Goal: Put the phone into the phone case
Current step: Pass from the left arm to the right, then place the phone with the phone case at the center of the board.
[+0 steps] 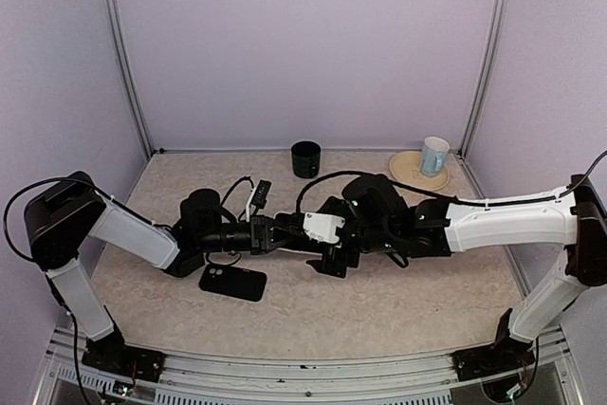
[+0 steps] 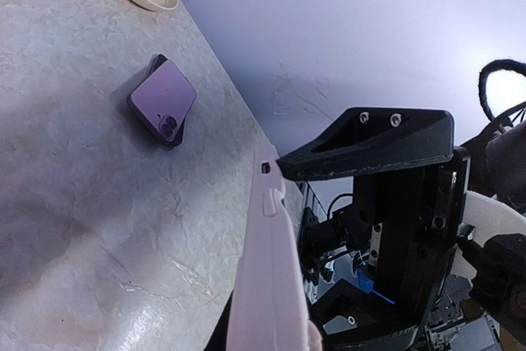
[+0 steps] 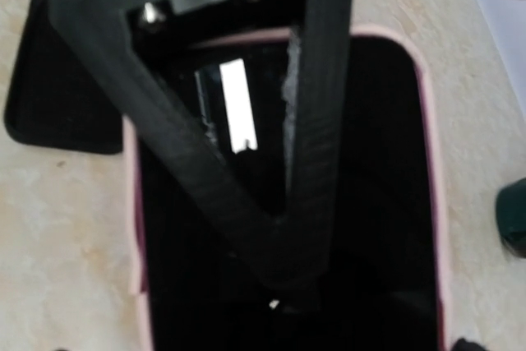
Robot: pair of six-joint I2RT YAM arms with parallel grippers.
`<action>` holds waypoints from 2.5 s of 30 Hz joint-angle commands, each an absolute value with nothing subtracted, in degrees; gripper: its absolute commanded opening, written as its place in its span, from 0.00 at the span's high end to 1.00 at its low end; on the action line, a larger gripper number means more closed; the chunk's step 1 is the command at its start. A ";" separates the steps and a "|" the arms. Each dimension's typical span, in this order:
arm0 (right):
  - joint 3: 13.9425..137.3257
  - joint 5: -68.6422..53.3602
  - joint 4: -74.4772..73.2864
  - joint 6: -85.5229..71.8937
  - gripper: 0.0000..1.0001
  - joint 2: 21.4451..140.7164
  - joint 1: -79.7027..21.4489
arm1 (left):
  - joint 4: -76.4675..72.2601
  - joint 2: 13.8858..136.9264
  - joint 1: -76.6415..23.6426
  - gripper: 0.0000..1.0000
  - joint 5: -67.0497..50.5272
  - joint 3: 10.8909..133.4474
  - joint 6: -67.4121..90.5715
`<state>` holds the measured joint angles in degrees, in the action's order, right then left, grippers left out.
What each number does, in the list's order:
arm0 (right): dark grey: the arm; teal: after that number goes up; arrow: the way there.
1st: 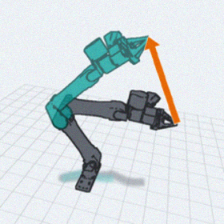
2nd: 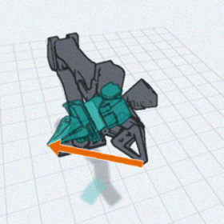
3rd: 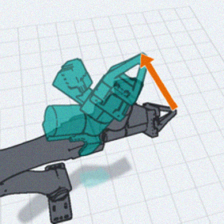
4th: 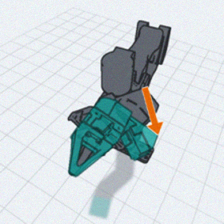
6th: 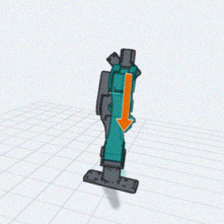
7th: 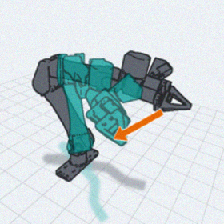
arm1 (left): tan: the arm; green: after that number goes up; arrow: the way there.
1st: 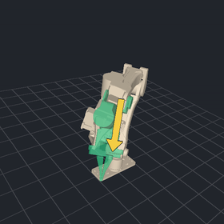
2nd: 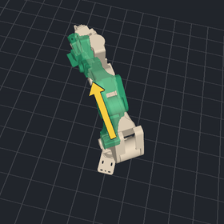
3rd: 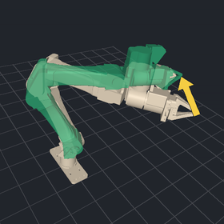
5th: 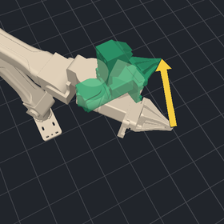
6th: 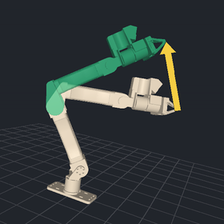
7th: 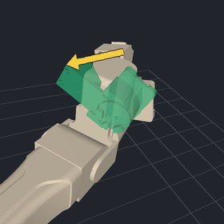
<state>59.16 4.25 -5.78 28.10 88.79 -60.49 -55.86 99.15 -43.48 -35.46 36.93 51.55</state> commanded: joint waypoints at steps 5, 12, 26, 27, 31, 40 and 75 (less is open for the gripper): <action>60.66 10.77 -3.14 30.99 0.00 91.18 -62.26 | -61.61 97.36 -43.94 1.00 -37.83 38.32 51.00; 60.60 10.94 -0.91 32.36 0.06 91.27 -62.96 | -62.43 97.64 -43.94 1.00 -37.97 38.23 51.71; 61.73 10.97 -2.20 30.95 0.24 92.73 -63.19 | -62.63 97.82 -44.03 1.00 -37.90 38.13 51.96; 61.97 11.31 -2.29 30.78 0.27 92.80 -63.19 | -62.66 97.89 -44.03 1.00 -37.78 38.14 52.09; 62.47 12.46 -2.54 30.74 0.41 92.86 -63.19 | -62.66 98.29 -44.03 1.00 -37.51 38.30 52.53; 63.32 12.86 -2.32 28.51 0.45 93.15 -63.19 | -63.06 99.06 -43.69 0.74 -37.33 38.41 53.59; 84.62 11.94 -13.13 6.20 0.49 106.56 -56.12 | -39.96 67.03 -33.10 0.01 -16.84 24.23 44.42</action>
<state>79.05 10.98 -12.01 12.51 103.63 -56.75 -44.23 70.15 -33.65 -21.76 25.93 46.63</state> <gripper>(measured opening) 0.777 0.989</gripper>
